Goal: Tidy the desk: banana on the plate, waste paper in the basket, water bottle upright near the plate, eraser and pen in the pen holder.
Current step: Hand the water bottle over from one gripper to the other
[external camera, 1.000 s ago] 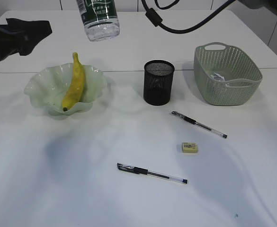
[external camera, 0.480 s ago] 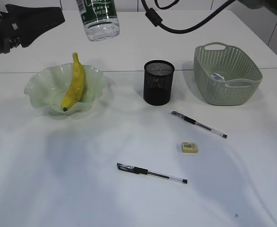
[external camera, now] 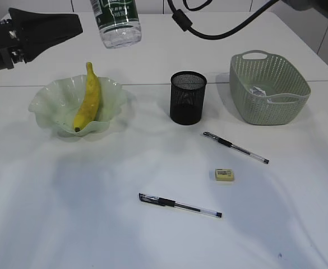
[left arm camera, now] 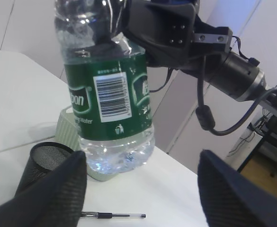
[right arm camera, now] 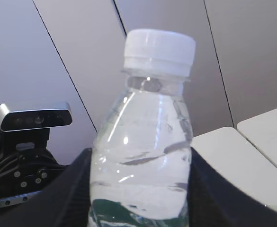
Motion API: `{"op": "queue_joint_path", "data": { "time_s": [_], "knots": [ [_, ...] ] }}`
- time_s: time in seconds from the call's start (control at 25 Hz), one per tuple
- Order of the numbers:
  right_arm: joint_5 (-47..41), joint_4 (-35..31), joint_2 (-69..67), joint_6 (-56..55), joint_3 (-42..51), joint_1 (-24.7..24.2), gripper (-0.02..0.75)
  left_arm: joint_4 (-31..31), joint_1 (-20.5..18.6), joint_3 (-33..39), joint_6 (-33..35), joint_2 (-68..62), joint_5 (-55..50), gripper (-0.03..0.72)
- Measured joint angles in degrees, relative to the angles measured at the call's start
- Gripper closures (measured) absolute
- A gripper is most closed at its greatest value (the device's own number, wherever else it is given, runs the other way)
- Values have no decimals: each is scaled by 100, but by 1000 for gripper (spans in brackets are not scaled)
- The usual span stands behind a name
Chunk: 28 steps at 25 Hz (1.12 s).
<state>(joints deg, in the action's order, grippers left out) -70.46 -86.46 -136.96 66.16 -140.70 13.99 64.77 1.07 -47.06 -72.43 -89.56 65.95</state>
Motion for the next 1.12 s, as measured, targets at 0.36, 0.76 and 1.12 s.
{"op": "queue_joint_path", "data": {
  "time_s": [0.36,0.76,1.12],
  "knots": [
    [0,-30,0,2,0,0,362,25,0,0,-103,0,61,169],
    [0,-30,0,-33,0,0,362,-80,0,0,-103,0,-28,169],
    [0,66,0,91,0,0,362,-112,0,0,-103,0,-230,169]
  ]
}}
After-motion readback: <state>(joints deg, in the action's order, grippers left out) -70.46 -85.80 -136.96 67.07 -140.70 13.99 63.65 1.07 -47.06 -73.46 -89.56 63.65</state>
